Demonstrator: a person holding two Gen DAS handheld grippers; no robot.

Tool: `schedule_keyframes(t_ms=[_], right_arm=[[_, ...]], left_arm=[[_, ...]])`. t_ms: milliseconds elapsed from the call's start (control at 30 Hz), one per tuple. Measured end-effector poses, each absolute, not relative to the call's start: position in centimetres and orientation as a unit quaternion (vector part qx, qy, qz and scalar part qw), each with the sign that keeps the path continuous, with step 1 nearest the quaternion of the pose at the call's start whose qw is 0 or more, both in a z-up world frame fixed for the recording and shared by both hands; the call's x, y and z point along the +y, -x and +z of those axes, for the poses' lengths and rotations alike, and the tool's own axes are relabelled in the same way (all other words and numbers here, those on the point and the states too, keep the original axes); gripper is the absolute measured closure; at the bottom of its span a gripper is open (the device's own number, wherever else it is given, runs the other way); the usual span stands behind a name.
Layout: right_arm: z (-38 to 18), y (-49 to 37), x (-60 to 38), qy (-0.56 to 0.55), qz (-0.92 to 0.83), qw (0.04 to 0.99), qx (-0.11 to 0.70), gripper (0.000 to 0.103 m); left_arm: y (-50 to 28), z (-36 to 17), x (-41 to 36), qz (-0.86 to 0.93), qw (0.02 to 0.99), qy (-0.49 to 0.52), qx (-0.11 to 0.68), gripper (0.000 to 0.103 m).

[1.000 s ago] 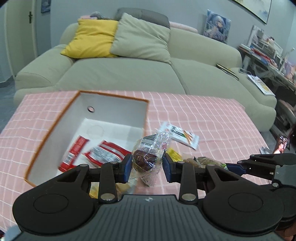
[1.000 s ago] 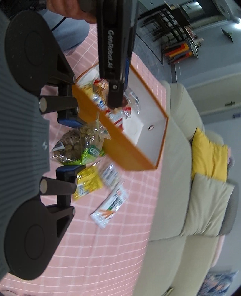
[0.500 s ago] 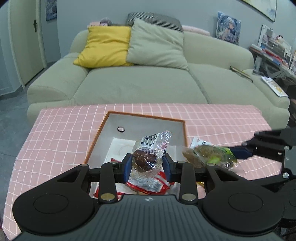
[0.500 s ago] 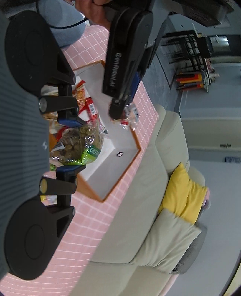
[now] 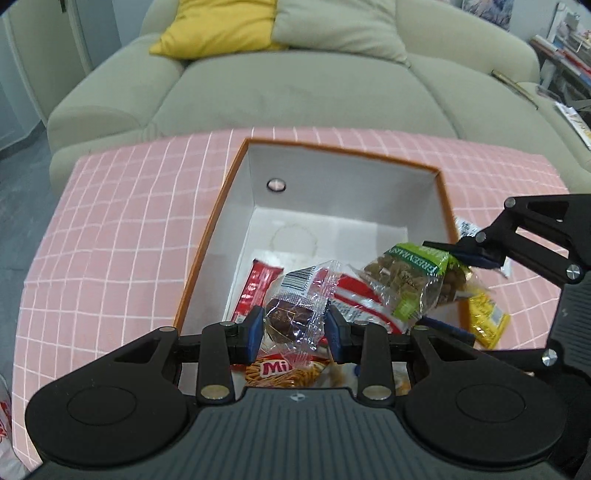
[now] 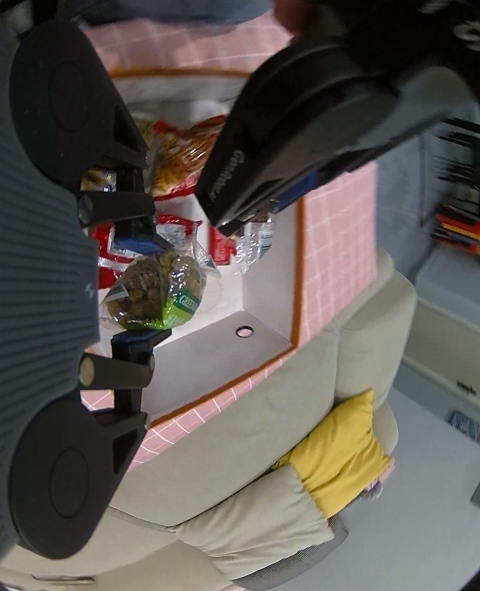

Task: Organize snacks
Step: 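Carry both bags over the shoebox and open both grippers to drop them, then withdraw both open tools from the box toward the remaining snacks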

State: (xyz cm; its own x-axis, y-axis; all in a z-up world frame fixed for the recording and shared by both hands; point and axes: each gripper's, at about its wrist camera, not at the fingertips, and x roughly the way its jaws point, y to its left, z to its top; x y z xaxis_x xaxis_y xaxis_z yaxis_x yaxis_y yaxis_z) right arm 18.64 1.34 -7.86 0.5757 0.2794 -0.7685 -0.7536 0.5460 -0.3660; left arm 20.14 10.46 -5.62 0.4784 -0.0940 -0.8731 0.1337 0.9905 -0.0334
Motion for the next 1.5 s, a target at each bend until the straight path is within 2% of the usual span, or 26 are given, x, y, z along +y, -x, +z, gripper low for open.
schedule_keyframes(t_ms=[467, 900, 1000, 1067, 1167, 1200, 1400, 1500], right_arm=[[-13.7, -24.1, 3.2, 0.411, 0.294, 0.774, 0.381, 0.065], [-17.1, -26.1, 4.0, 0.442, 0.287, 0.744, 0.41, 0.064], [-17.5, -26.2, 3.6, 0.444, 0.285, 0.74, 0.417, 0.064], [-17.5, -26.0, 3.4, 0.446, 0.285, 0.742, 0.412, 0.063], [-17.3, -25.8, 3.3, 0.45, 0.282, 0.744, 0.405, 0.058], [-17.2, -25.7, 3.2, 0.449, 0.281, 0.745, 0.405, 0.057], [-15.5, -25.7, 2.7, 0.437, 0.275, 0.752, 0.411, 0.03], [-14.2, -25.5, 2.5, 0.443, 0.276, 0.753, 0.401, 0.024]], left_arm=[[-22.7, -10.6, 10.5, -0.063, 0.815, -0.041, 0.574, 0.064], [-24.6, -13.1, 10.8, -0.041, 0.805, -0.046, 0.59, 0.063], [-24.7, -13.3, 10.7, -0.042, 0.804, -0.048, 0.591, 0.062], [-24.7, -13.4, 10.7, -0.039, 0.805, -0.052, 0.59, 0.057], [-24.6, -13.3, 10.7, -0.04, 0.806, -0.045, 0.588, 0.053], [-24.5, -13.1, 10.7, -0.042, 0.809, -0.043, 0.585, 0.046], [-23.6, -11.4, 10.4, -0.054, 0.821, -0.043, 0.567, 0.034], [-23.2, -10.4, 10.3, -0.051, 0.828, -0.047, 0.557, 0.029]])
